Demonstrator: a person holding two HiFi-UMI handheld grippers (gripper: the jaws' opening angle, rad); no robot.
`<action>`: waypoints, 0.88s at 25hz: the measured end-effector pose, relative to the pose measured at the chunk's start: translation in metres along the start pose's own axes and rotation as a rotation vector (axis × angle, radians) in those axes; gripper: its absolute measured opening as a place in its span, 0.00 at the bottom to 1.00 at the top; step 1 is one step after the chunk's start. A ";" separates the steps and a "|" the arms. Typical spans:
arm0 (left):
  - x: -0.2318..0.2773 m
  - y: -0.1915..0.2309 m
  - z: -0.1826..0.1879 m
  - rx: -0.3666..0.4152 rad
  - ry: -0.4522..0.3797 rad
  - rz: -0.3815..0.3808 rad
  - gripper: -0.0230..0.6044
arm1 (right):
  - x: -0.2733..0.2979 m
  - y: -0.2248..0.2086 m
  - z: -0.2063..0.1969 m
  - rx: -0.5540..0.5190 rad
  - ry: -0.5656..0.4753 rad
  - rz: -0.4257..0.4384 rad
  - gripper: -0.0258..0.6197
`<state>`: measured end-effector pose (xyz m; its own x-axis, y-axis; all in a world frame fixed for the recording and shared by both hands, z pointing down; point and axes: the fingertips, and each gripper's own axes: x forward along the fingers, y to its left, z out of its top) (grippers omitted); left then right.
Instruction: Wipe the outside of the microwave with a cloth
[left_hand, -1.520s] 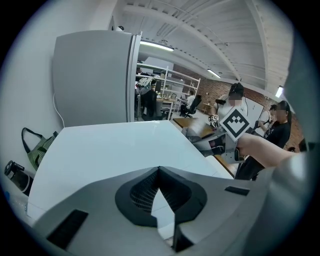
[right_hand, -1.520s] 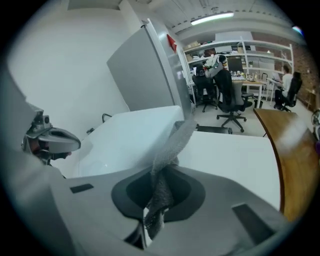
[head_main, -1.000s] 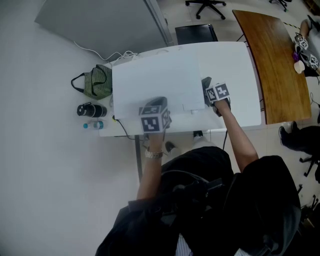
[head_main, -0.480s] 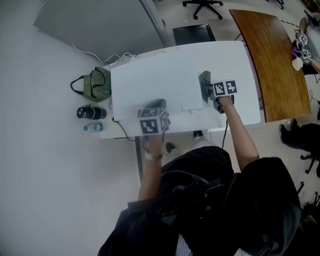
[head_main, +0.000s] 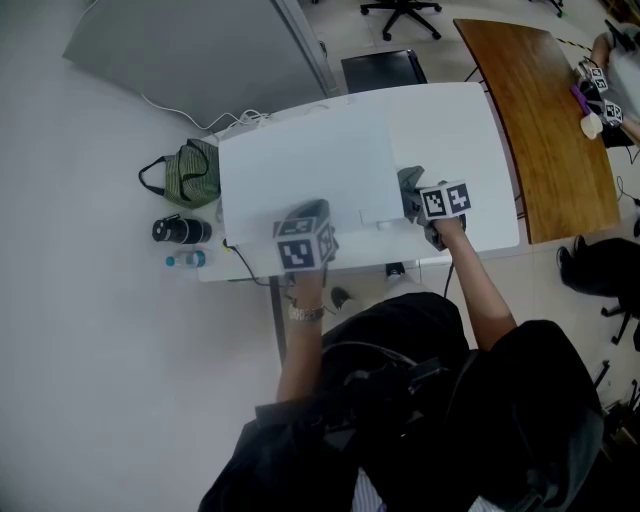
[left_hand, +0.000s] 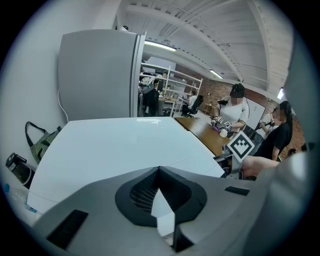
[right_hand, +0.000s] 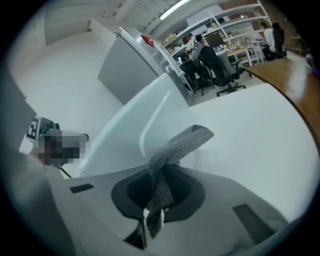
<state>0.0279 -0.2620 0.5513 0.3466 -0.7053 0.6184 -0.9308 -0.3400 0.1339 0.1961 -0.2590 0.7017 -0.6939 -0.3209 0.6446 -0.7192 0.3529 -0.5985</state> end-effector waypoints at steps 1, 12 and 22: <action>0.000 0.000 0.000 0.001 0.000 0.000 0.03 | 0.008 -0.009 -0.009 0.024 0.023 -0.004 0.07; 0.001 -0.003 -0.011 -0.008 0.025 0.000 0.03 | 0.066 -0.069 -0.073 0.055 0.215 -0.160 0.07; -0.015 0.003 -0.034 0.007 0.047 -0.041 0.03 | -0.004 -0.014 -0.020 0.028 -0.066 -0.160 0.07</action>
<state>0.0160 -0.2312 0.5687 0.3780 -0.6608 0.6484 -0.9153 -0.3719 0.1546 0.2095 -0.2452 0.7166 -0.5704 -0.4285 0.7007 -0.8209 0.2681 -0.5042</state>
